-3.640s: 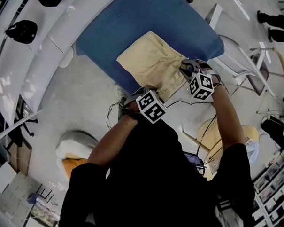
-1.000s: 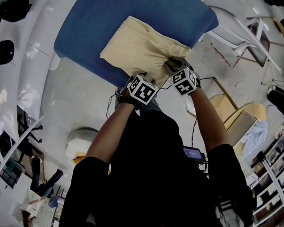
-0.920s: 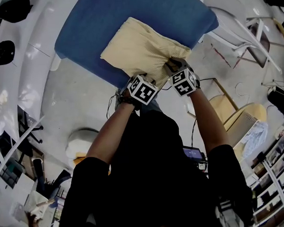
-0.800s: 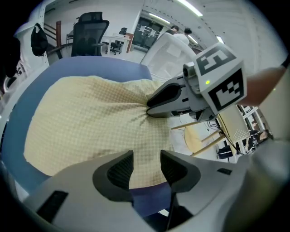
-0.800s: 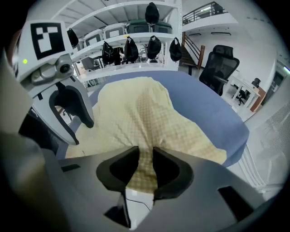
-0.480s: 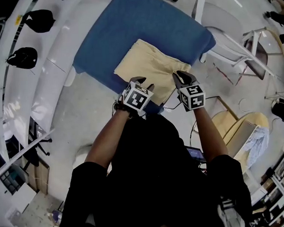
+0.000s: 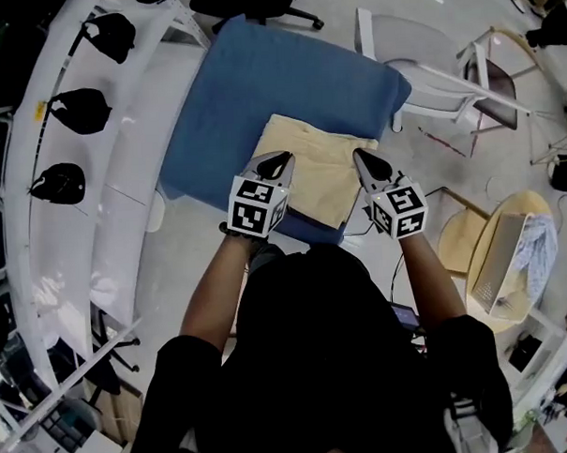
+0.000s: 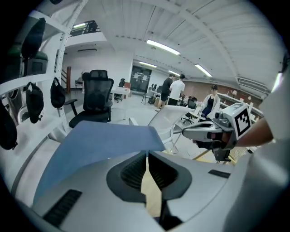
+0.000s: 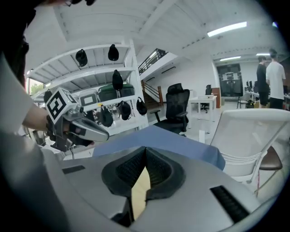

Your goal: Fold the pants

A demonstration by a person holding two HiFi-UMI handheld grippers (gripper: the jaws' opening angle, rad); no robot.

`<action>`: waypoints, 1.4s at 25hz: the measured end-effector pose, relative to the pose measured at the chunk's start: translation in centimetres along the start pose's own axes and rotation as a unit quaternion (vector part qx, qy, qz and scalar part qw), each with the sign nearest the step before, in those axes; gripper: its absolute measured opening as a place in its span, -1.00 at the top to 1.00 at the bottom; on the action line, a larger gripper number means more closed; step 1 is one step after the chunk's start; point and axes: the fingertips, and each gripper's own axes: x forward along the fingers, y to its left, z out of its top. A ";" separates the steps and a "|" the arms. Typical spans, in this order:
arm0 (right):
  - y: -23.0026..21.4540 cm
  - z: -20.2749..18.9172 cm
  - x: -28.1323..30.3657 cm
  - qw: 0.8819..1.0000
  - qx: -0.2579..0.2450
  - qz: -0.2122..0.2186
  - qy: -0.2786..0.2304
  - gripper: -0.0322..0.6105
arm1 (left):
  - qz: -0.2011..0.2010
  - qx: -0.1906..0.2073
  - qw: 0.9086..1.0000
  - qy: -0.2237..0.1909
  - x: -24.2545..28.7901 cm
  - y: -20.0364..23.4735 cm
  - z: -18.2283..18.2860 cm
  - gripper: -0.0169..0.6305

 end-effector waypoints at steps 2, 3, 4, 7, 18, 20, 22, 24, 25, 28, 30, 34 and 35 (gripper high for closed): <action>0.8 1.2 -0.2 0.999 0.017 -0.034 -0.021 0.89 | -0.019 0.017 0.999 -0.020 -0.9 0.9 1.1 0.84; 1.4 1.8 -0.2 0.998 0.020 -0.053 -0.030 0.89 | -0.028 0.023 0.999 -0.030 -1.5 1.5 1.6 0.85; 2.2 2.3 -0.1 0.997 0.019 -0.073 -0.036 0.89 | -0.038 0.028 0.998 -0.040 -2.1 2.1 2.0 0.85; 5.4 3.3 0.3 0.992 0.008 -0.115 -0.049 0.89 | -0.065 0.048 0.995 -0.052 -4.5 4.2 2.2 0.86; 12.7 9.1 -5.0 0.950 0.047 -0.262 -0.164 0.89 | -0.144 0.101 0.978 -0.108 -11.7 10.6 4.7 0.87; 13.0 9.2 -6.3 0.942 0.048 -0.284 -0.171 0.89 | -0.154 0.090 0.976 -0.128 -12.2 11.1 5.8 0.87; 13.3 9.2 -7.3 0.937 0.051 -0.296 -0.176 0.89 | -0.159 0.084 0.972 -0.148 -12.8 11.3 6.8 0.87; 13.6 9.1 -8.6 0.933 0.051 -0.306 -0.180 0.89 | -0.159 0.093 0.969 -0.167 -13.5 10.9 7.7 0.87; 13.7 8.9 -9.2 0.931 0.051 -0.311 -0.183 0.89 | -0.157 0.102 0.966 -0.176 -13.9 10.7 8.1 0.87; 13.5 8.5 -10.6 0.928 0.045 -0.317 -0.189 0.89 | -0.142 0.136 0.959 -0.203 -14.9 9.8 9.1 0.87; 13.2 8.7 -10.8 0.928 0.042 -0.316 -0.190 0.89 | -0.128 0.154 0.955 -0.217 -15.4 9.5 9.5 0.88; 12.1 9.1 -10.7 0.934 0.041 -0.297 -0.194 0.89 | -0.109 0.146 0.955 -0.233 -15.9 9.2 9.8 0.88; 11.9 9.1 -10.4 0.936 0.034 -0.289 -0.196 0.89 | -0.105 0.139 0.956 -0.234 -16.0 9.3 9.7 0.88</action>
